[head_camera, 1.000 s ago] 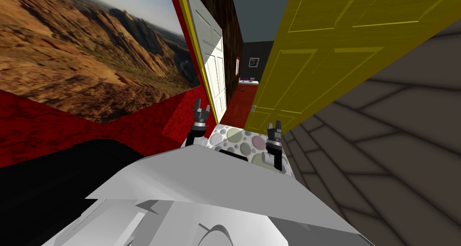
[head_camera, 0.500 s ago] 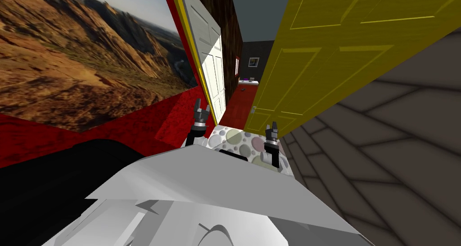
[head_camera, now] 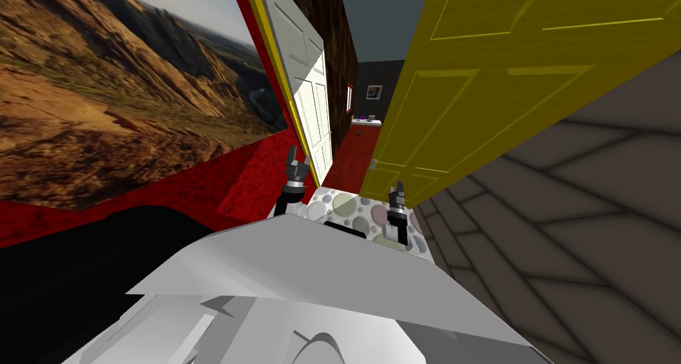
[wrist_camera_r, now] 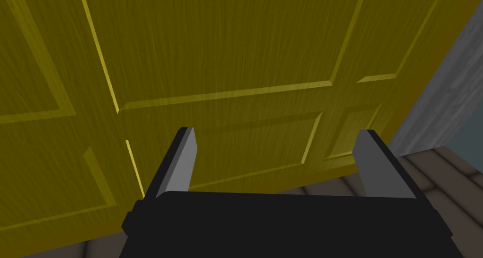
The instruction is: Push the door open
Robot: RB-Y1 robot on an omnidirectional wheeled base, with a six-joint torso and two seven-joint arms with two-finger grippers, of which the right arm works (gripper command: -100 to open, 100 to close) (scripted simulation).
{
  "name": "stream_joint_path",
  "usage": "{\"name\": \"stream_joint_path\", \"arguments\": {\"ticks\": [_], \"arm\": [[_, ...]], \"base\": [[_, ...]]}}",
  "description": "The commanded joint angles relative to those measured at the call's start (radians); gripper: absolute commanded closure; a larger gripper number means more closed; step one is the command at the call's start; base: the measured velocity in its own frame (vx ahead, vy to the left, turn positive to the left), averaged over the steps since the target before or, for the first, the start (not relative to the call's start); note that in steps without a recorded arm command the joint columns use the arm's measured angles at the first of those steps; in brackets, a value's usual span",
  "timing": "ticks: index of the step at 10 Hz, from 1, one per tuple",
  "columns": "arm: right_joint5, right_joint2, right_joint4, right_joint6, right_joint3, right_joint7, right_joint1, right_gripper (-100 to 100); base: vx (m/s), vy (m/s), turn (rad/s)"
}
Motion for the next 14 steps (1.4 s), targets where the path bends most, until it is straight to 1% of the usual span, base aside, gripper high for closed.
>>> {"name": "stream_joint_path", "arguments": {"ticks": [1, 4, 5, 14], "arm": [[0.0, 0.001, 0.045, -0.006, -0.002, 0.001, -0.017, -100], [0.001, 0.008, 0.124, -0.014, -0.005, 0.006, -0.049, -100], [0.001, 0.008, 0.124, -0.014, -0.005, 0.006, -0.049, -100], [0.005, 0.035, 0.347, -0.038, -0.012, 0.019, -0.138, -100]], "base": [[0.113, -0.007, -0.005], [0.093, -0.013, -0.006], [0.067, -0.002, -0.001], [0.093, -0.011, -0.006]]}}
